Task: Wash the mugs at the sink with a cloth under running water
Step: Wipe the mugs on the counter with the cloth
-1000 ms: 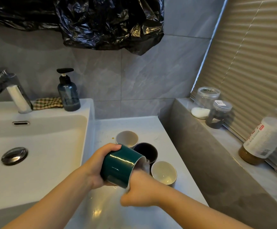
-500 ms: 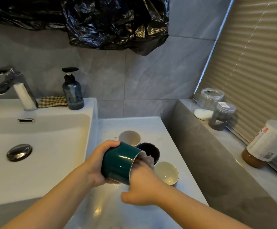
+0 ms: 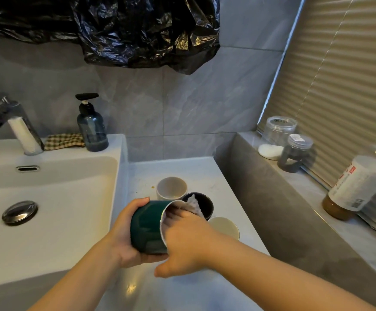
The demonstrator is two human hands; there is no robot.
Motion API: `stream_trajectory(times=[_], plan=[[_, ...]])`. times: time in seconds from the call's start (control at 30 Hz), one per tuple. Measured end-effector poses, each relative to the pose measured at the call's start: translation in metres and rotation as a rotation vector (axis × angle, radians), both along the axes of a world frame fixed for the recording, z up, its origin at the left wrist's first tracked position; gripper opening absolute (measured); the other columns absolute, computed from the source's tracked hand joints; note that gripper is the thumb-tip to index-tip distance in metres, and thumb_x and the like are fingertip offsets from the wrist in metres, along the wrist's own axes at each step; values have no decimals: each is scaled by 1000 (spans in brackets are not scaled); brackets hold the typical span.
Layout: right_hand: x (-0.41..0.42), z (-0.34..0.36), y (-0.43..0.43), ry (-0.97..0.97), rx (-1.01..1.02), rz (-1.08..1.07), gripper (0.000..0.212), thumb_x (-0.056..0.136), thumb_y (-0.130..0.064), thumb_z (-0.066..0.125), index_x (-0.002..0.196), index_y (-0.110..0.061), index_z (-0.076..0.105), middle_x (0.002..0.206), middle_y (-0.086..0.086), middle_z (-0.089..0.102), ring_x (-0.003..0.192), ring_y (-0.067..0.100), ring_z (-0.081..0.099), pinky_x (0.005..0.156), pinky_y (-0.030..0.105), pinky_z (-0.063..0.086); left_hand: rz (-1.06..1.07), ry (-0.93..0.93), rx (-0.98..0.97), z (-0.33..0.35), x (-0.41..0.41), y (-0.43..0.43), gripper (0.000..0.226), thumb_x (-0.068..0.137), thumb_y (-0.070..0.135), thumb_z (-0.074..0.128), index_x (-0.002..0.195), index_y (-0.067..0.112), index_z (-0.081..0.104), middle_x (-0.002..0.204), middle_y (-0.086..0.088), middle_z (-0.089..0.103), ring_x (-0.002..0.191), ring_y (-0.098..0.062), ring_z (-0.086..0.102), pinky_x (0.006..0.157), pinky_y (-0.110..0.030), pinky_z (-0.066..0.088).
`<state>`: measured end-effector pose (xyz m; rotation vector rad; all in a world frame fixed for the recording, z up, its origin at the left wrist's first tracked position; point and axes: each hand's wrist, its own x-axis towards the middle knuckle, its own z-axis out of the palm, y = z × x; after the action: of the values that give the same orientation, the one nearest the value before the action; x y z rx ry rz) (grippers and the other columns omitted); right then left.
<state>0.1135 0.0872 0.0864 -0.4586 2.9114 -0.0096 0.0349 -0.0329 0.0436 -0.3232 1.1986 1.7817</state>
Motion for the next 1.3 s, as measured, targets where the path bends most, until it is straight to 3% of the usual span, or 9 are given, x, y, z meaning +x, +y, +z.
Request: stream_trajectory(times=[0.13, 0.27, 0.5, 0.6, 0.77, 0.83, 1.0, 1.2, 1.3], plan=[[1, 6, -7, -143, -176, -114, 49, 85, -49, 60, 103, -4, 58, 100, 11, 60, 97, 25, 53, 87, 33, 43, 10, 39, -2, 0, 0, 1, 38, 58, 44, 66, 78, 11, 70, 68, -12, 69, 68, -32, 61, 63, -40, 51], [-1, 4, -12, -271, -675, -209, 51, 79, -36, 71, 120, -12, 53, 116, 7, 58, 109, 24, 53, 98, 40, 45, 82, 66, 79, -2, -1, 0, 34, 61, 41, 65, 73, 10, 72, 68, -13, 66, 65, -29, 62, 68, -35, 48], [-3, -2, -4, -38, -124, -142, 77, 90, -59, 42, 150, -18, 16, 155, 5, 23, 143, 20, 11, 115, 28, 1, 77, 126, 115, 1, -1, 2, 33, 63, 38, 65, 78, 9, 74, 77, -14, 69, 70, -29, 63, 72, -37, 48], [-2, -1, -3, -16, -93, -139, 74, 88, -62, 43, 144, -15, 33, 142, 7, 44, 136, 23, 29, 114, 32, 15, 69, 141, 105, 7, -3, 3, 30, 62, 37, 65, 69, 9, 75, 74, -14, 69, 65, -29, 64, 70, -38, 49], [-5, 7, 6, -34, -447, -330, 72, 80, -57, 60, 134, -13, 41, 115, 7, 61, 104, 25, 58, 92, 41, 48, 102, 51, 60, 8, -7, 2, 31, 62, 42, 64, 72, 13, 69, 65, -12, 65, 59, -30, 60, 62, -36, 49], [-3, 10, 6, -29, -499, -316, 73, 79, -58, 60, 135, -17, 39, 120, 4, 56, 107, 23, 55, 92, 40, 49, 98, 44, 65, 9, -6, 3, 32, 66, 44, 63, 73, 13, 68, 64, -12, 65, 58, -29, 60, 62, -36, 49], [1, 17, 7, 170, -89, -221, 71, 80, -72, 43, 127, -20, 54, 122, 1, 44, 112, 20, 34, 96, 34, 26, 104, 69, 104, 12, -7, 3, 32, 67, 43, 64, 77, 13, 71, 68, -12, 67, 56, -28, 64, 59, -33, 52], [2, 22, 12, 72, -669, -364, 37, 72, -50, 71, 96, -26, 57, 92, -9, 61, 91, 8, 54, 84, 29, 47, 102, 52, 68, 12, -11, -2, 36, 73, 48, 58, 82, 14, 67, 67, -13, 69, 69, -30, 60, 64, -39, 52], [6, 18, 7, -109, -567, -198, 36, 71, -46, 76, 76, -25, 47, 76, -6, 51, 69, 7, 47, 61, 25, 43, 91, 44, 72, 13, -11, -1, 37, 71, 46, 61, 84, 13, 67, 68, -15, 69, 73, -33, 61, 68, -43, 54]])
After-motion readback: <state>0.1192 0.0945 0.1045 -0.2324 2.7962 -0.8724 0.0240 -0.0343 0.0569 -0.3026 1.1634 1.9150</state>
